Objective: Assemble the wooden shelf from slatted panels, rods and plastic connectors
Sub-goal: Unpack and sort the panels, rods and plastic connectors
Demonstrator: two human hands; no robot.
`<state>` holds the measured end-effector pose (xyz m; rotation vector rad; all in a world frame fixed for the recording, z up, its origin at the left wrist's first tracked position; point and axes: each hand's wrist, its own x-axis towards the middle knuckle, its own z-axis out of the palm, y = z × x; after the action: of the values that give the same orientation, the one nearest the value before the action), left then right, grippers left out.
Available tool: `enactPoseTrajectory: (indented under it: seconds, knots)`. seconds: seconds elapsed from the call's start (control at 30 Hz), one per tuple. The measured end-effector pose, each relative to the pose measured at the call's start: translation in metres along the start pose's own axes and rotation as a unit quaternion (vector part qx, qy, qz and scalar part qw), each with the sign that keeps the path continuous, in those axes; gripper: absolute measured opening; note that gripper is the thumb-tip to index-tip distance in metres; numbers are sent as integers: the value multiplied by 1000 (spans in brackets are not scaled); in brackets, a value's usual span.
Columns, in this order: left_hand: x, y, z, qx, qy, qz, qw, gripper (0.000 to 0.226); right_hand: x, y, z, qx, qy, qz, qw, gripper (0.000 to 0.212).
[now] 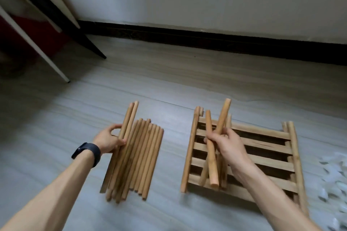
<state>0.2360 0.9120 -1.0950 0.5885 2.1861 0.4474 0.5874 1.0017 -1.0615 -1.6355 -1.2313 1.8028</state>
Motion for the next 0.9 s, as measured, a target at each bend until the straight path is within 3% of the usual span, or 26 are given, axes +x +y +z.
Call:
enactPoseTrajectory:
  seconds: [0.17,0.27,0.37,0.57,0.8,0.9]
  knots:
    - [23,-60,-15,58,21,-35,998,53,-7,18,84,-17,-81,29,996,10]
    - [34,-73,-8,81,21,-28,996,55,2,39,123,-46,-110,86,989,19]
    - [42,-79,-1,84,11,-20,996,56,17,63,150,-68,-72,133,986,25]
    - [50,-84,12,66,12,2,998,53,39,86,174,-113,24,134,984,13]
    - [52,-88,23,60,32,21,997,54,53,98,185,-205,45,144,967,28]
    - [55,-88,29,76,45,34,996,54,54,102,184,-221,57,136,964,23]
